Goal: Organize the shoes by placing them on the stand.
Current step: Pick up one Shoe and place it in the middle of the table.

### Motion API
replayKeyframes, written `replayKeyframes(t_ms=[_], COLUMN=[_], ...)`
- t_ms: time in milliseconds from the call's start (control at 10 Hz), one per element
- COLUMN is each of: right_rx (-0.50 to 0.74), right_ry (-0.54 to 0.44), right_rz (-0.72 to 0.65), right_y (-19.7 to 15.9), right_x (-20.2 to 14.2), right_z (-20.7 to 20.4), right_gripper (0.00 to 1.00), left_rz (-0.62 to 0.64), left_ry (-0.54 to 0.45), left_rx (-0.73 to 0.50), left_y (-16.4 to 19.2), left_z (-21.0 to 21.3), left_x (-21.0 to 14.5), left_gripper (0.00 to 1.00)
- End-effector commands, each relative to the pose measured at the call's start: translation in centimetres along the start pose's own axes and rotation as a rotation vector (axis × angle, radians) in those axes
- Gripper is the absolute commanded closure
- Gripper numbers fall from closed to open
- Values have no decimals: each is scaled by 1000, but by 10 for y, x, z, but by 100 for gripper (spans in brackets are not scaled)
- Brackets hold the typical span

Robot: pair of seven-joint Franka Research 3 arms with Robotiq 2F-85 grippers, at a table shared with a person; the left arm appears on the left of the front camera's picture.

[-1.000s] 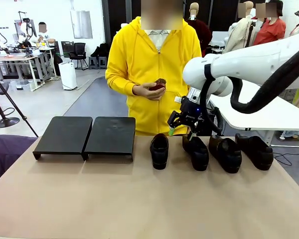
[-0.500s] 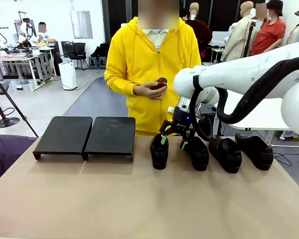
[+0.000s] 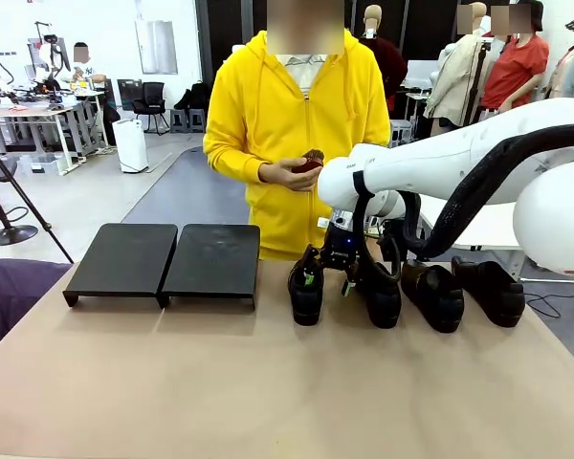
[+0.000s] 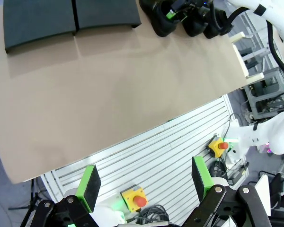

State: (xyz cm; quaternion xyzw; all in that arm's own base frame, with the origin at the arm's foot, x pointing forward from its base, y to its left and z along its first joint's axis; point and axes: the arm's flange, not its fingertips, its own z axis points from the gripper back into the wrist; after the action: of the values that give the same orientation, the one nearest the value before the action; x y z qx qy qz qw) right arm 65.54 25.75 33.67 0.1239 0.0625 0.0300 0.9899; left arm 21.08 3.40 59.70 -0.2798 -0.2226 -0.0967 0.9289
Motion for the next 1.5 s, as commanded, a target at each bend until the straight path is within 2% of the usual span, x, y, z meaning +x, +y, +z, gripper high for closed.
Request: replayKeyframes(t_ms=[0,800,1000,1200,1300,1400], right_rx=[-38,0,15,72,83,59], right_ry=[0,30,24,72,80,140], right_rz=[-23,7,9,-4,-33,-90], right_y=[6,11,16,31,44,53], right_x=[8,9,-4,-67,-121,-171], right_z=[6,5,21,66,92,104], right_gripper=[100,100,100,100,100,100], left_rz=[-12,-12,-12,-12,-12,-12], left_ry=[-9,-9,-9,-9,-9,-9], left_rx=[-11,-11,-11,-11,-11,-11], left_y=[1,1,1,1,1,1], left_z=[-1,-1,-1,-1,-1,-1], left_x=[0,0,0,0,0,0], left_gripper=[0,0,0,0,0,0])
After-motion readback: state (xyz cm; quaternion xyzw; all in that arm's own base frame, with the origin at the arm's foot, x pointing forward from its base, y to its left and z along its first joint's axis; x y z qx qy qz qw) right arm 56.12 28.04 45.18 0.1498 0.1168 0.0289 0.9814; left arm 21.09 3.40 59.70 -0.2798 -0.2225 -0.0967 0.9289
